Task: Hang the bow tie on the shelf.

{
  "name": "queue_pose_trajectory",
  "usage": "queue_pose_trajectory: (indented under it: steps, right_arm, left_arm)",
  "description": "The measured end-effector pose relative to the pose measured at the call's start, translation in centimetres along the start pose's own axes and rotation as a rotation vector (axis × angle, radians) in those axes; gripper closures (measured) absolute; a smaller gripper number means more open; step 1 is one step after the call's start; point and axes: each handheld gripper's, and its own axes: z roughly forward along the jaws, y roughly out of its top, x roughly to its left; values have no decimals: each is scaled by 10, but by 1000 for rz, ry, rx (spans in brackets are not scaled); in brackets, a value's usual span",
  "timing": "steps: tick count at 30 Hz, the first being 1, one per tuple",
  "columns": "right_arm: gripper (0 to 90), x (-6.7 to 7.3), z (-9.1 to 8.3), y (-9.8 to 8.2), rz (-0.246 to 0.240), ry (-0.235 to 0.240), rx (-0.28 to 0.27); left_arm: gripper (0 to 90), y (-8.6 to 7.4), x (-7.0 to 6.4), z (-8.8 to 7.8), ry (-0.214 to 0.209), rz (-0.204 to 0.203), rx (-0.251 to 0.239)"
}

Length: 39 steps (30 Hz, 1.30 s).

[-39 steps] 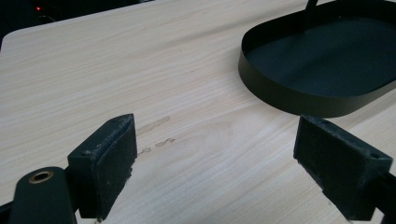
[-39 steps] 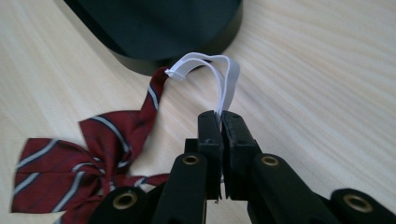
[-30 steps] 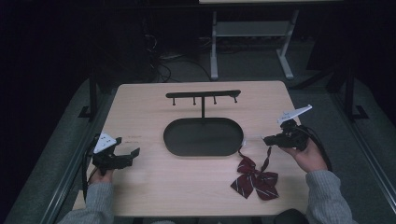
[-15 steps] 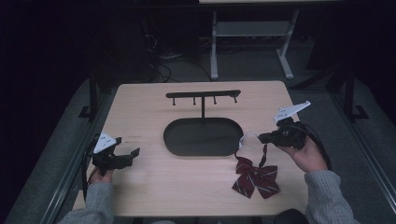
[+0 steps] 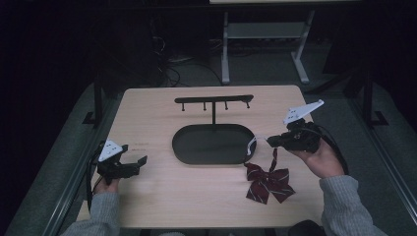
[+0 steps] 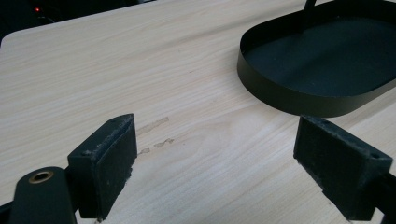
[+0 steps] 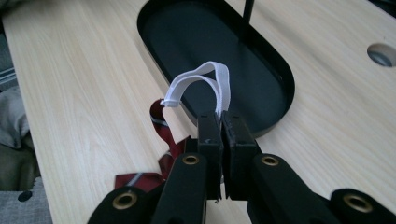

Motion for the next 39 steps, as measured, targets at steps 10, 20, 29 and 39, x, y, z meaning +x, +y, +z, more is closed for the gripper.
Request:
queue_pose_trajectory:
  steps: [10,20,29,39]
  right_arm:
    - [866,7,-7,16,-35,4,-10]
    - [866,12,-11,32,-77,22,-39]
    - [866,15,-11,48,-109,38,-51]
    - [866,17,-5,72,-134,56,-62]
  left_arm:
    - [130,0,0,0,0,4,1]
    - [130,0,1,0,2,-7,2]
    - [130,0,2,0,5,-11,2]
    - [130,1,3,0,6,-9,-5]
